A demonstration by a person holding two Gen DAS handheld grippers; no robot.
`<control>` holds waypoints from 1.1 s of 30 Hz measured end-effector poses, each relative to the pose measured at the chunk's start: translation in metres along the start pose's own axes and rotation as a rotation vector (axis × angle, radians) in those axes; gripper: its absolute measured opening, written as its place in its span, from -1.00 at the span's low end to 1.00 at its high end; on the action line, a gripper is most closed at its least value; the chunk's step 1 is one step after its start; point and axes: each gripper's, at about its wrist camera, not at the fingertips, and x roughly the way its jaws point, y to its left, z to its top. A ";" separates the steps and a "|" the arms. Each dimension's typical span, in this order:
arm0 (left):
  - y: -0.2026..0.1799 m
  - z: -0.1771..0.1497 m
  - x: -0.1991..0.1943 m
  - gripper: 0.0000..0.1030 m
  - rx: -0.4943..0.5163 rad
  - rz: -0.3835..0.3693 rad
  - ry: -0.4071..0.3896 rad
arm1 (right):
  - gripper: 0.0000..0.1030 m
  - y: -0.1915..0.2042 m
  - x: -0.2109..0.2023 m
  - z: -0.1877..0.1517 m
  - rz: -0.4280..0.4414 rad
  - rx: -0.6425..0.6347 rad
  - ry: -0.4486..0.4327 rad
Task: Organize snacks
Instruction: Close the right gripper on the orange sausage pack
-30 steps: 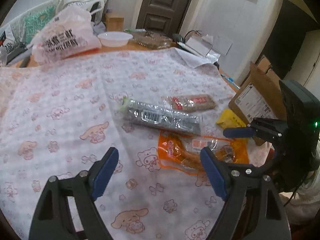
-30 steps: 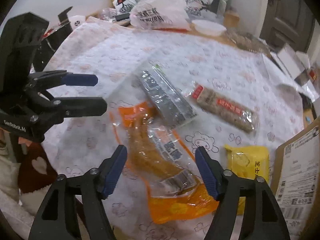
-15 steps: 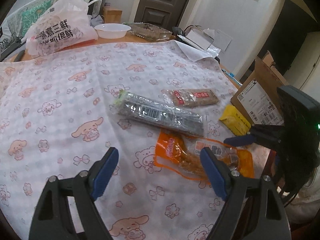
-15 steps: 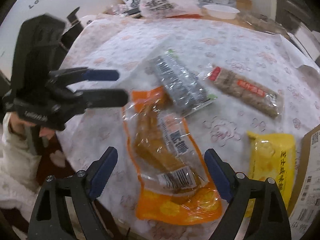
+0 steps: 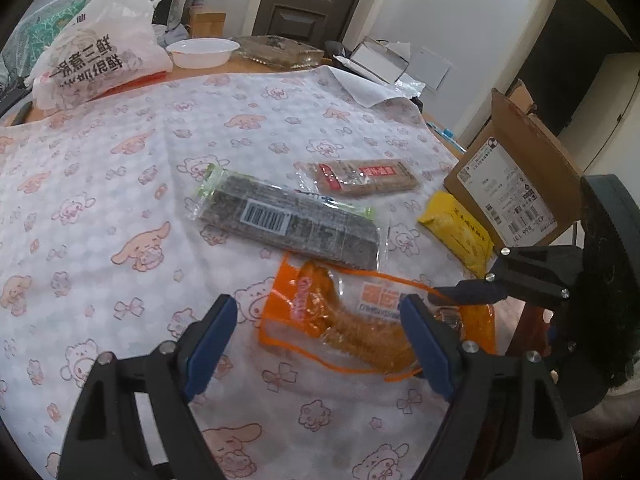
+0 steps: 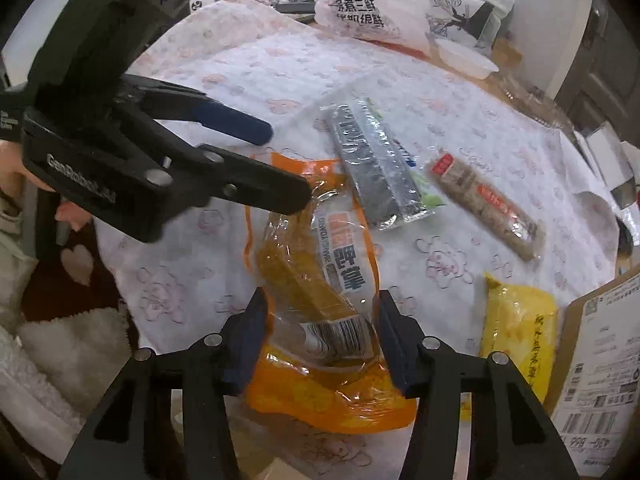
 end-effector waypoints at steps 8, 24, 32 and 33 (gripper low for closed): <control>0.004 -0.003 -0.014 0.58 -0.015 -0.006 -0.036 | -0.11 0.000 -0.017 0.007 0.020 0.031 -0.072; 0.017 -0.023 -0.029 0.58 -0.086 -0.020 -0.038 | -0.13 -0.003 -0.012 0.009 0.076 0.154 -0.071; 0.018 -0.015 -0.020 0.49 -0.130 -0.082 -0.026 | -0.13 -0.016 -0.017 0.011 0.188 0.284 -0.129; 0.018 -0.014 -0.017 0.37 -0.131 -0.085 -0.020 | -0.13 -0.014 -0.017 0.012 0.200 0.280 -0.133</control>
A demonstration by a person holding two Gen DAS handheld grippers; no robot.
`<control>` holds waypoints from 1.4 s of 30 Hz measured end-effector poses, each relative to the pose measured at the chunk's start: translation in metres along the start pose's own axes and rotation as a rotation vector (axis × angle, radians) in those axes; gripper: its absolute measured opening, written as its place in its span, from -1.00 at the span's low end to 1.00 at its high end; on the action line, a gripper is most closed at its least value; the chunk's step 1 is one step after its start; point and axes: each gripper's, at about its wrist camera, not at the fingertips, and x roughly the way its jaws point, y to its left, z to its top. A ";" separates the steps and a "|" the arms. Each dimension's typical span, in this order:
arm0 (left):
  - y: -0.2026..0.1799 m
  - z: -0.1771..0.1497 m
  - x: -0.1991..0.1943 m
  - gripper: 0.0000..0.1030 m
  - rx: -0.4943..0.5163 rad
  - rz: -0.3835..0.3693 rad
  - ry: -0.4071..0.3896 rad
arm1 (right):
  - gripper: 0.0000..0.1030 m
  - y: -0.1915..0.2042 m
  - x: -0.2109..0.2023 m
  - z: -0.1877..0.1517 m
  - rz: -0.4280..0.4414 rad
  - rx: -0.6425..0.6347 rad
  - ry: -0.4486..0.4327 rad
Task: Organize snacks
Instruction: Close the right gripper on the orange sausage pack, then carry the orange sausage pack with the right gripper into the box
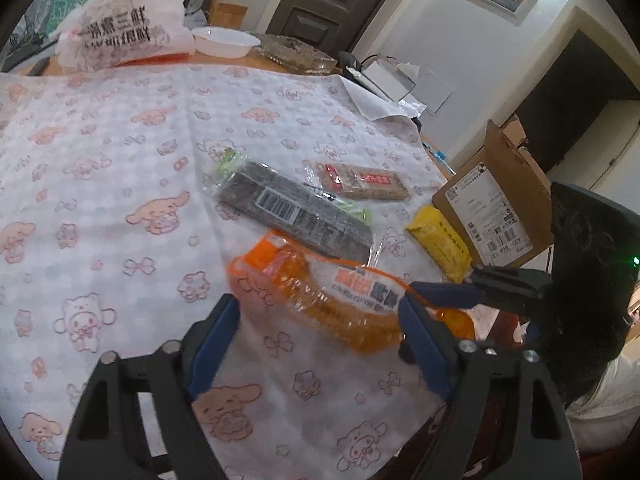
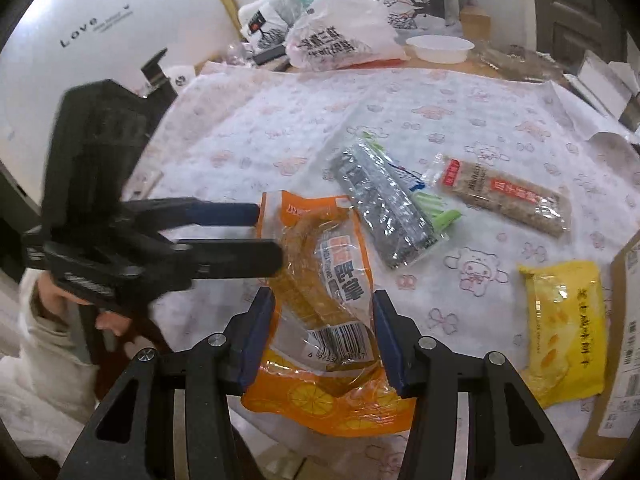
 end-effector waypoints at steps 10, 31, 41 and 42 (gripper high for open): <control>-0.005 0.011 -0.011 -0.19 0.013 0.029 -0.045 | -0.14 0.016 -0.013 0.007 0.039 -0.060 -0.066; -0.233 0.113 -0.032 -0.23 0.403 0.071 -0.201 | -0.16 -0.045 -0.211 0.003 -0.161 -0.147 -0.410; -0.319 0.133 0.079 -0.23 0.494 0.043 -0.055 | -0.15 -0.154 -0.252 -0.045 -0.240 -0.040 -0.375; -0.322 0.133 0.086 -0.23 0.492 0.045 -0.045 | -0.15 -0.160 -0.251 -0.048 -0.237 -0.038 -0.366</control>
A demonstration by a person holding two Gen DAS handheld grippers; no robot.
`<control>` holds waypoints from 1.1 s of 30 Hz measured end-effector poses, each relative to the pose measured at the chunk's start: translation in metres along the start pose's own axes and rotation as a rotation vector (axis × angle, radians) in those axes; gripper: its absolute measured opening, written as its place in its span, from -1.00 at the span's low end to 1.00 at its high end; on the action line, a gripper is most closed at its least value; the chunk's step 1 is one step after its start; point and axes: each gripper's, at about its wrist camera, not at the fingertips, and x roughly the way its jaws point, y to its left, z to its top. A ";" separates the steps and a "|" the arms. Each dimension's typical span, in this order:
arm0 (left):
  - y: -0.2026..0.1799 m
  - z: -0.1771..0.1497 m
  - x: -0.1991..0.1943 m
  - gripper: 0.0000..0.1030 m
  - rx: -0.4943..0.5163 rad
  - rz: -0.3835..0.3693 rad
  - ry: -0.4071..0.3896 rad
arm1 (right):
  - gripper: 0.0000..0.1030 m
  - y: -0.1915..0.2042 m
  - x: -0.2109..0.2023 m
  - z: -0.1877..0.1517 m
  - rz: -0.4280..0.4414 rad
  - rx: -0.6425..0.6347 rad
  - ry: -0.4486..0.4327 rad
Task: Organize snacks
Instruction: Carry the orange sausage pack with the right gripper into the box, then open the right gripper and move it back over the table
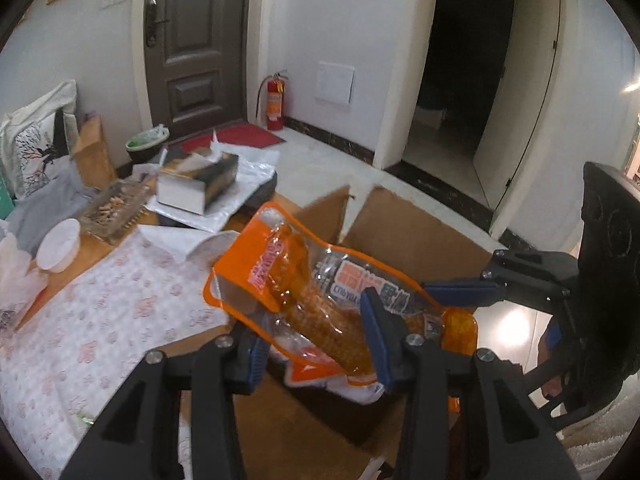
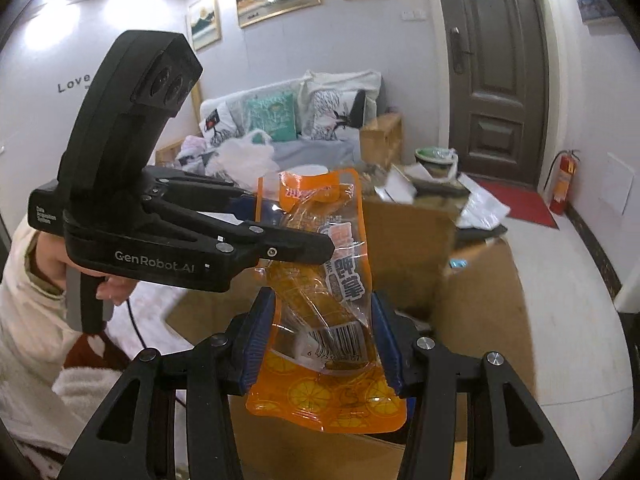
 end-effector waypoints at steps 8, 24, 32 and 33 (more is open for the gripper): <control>0.000 -0.003 0.029 -0.23 -0.008 0.009 0.060 | -0.15 -0.021 0.021 -0.012 -0.002 -0.029 0.072; 0.009 -0.022 0.058 -0.19 -0.043 -0.024 0.157 | -0.04 -0.007 0.045 -0.026 -0.049 -0.108 0.168; 0.012 -0.028 0.062 -0.17 -0.077 -0.051 0.191 | 0.15 0.000 0.044 -0.017 -0.053 -0.104 0.131; 0.011 -0.029 0.063 -0.19 -0.075 -0.053 0.190 | 0.12 0.000 0.046 -0.018 -0.043 -0.101 0.136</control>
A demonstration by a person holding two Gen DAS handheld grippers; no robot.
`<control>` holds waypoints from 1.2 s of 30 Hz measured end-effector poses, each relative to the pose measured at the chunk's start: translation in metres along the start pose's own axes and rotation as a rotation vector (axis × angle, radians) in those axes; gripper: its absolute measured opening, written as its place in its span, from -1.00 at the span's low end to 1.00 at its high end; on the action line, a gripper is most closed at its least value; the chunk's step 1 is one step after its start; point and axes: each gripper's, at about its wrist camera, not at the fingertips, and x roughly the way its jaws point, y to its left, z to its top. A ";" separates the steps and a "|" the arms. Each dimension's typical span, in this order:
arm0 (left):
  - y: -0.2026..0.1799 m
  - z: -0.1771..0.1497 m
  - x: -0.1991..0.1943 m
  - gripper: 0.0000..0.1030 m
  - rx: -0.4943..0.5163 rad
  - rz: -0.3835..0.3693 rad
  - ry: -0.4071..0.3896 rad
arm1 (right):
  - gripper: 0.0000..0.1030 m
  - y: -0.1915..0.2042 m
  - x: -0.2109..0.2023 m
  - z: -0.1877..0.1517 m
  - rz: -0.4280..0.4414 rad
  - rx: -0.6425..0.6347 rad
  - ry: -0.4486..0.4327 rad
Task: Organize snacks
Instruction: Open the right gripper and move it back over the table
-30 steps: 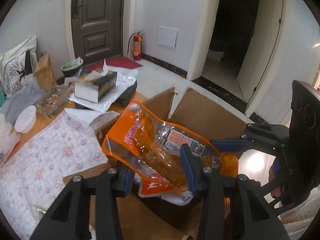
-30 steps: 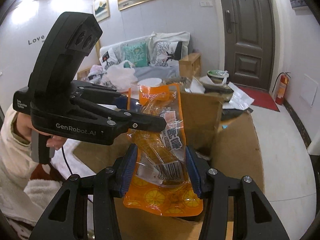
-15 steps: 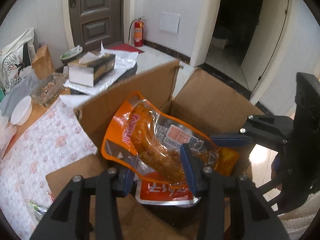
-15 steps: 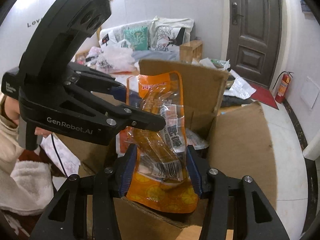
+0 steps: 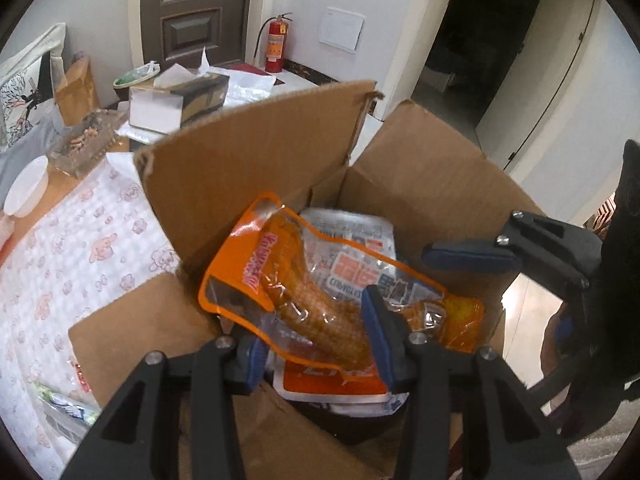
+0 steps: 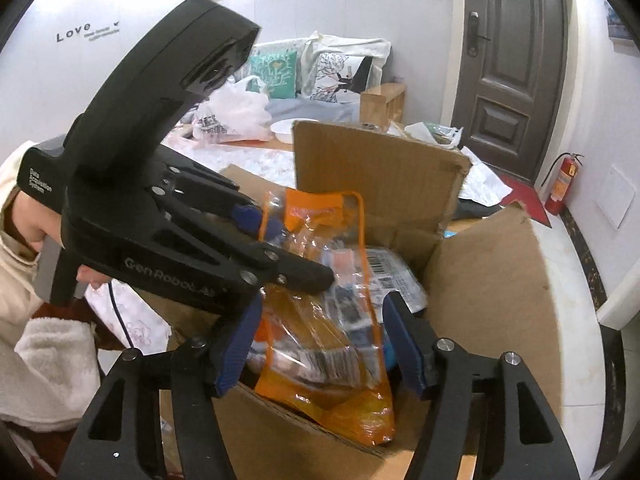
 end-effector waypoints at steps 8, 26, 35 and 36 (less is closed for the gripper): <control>-0.001 -0.001 -0.008 -0.21 0.013 0.021 -0.002 | -0.43 0.014 0.020 0.003 0.035 -0.030 0.057; 0.083 -0.062 -0.167 0.47 -0.090 0.182 -0.288 | -0.39 0.083 -0.001 0.055 0.076 0.029 -0.069; 0.178 -0.150 -0.183 0.49 -0.259 0.231 -0.266 | -0.38 0.190 0.058 0.078 0.176 -0.018 0.004; 0.188 -0.160 -0.180 0.49 -0.283 0.223 -0.257 | -0.38 0.199 0.068 0.076 0.180 -0.025 0.025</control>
